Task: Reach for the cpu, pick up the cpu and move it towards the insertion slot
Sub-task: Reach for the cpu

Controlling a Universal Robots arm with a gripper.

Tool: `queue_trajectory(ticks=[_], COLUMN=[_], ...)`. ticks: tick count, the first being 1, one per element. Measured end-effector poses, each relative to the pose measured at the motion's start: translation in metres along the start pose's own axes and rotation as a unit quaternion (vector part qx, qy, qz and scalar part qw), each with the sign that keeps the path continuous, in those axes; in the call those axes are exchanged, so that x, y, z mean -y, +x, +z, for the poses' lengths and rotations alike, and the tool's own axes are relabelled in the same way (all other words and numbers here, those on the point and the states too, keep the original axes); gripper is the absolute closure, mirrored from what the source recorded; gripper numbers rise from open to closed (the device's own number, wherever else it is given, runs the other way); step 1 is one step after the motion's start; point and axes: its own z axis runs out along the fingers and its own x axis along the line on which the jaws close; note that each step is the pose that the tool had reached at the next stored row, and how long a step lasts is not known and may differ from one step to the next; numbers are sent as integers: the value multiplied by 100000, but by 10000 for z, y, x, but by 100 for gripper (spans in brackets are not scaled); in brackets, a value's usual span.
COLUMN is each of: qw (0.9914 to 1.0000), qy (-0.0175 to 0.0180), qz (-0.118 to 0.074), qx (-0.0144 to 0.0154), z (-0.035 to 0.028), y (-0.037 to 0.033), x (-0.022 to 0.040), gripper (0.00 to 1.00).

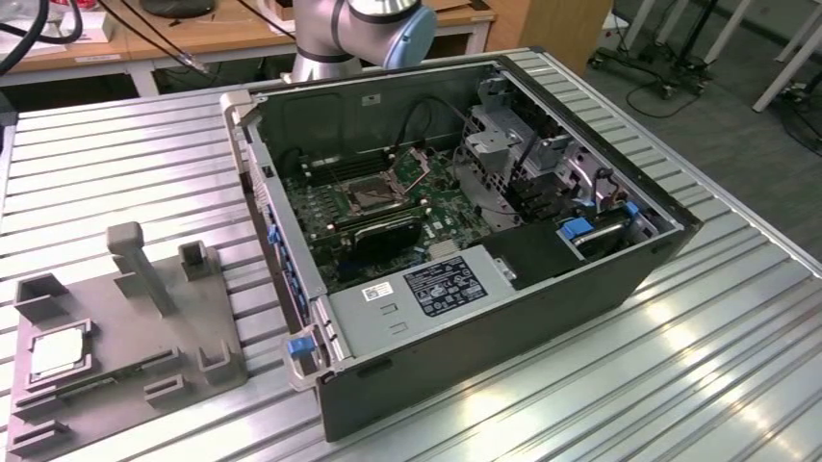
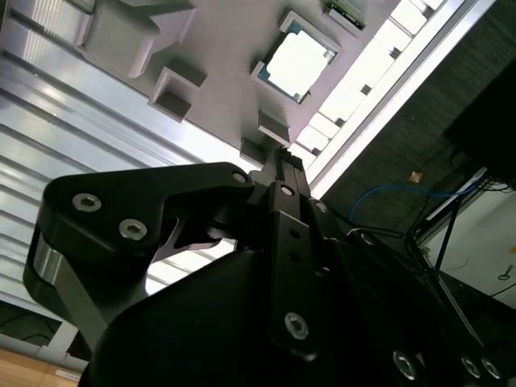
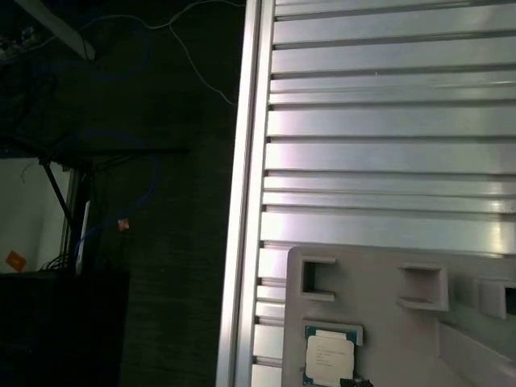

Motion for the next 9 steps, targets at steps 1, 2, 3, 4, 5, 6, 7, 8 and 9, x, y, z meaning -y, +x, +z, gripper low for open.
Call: queue_trajectory(ticks=[1, 2, 3, 4, 5, 6, 7, 8, 9], qw=[100000, 100000, 100000, 100000, 100000, 100000, 100000, 100000, 100000], qy=[2, -1, -1, 1, 1, 3, 1, -2, 3], qz=[-14, -30, -41, -61, -61, -62, -62, -62, -63], qx=[-3, 9, 17, 21, 24, 35, 41, 48, 48], z=[2, 5, 7, 7, 8, 8, 9, 10, 10], y=[6, 9, 11, 13, 12, 12, 13, 13, 13], x=[4, 8, 10, 14, 14, 15, 15, 15, 15], gripper=[89, 89, 89, 89, 89, 89, 89, 89, 89])
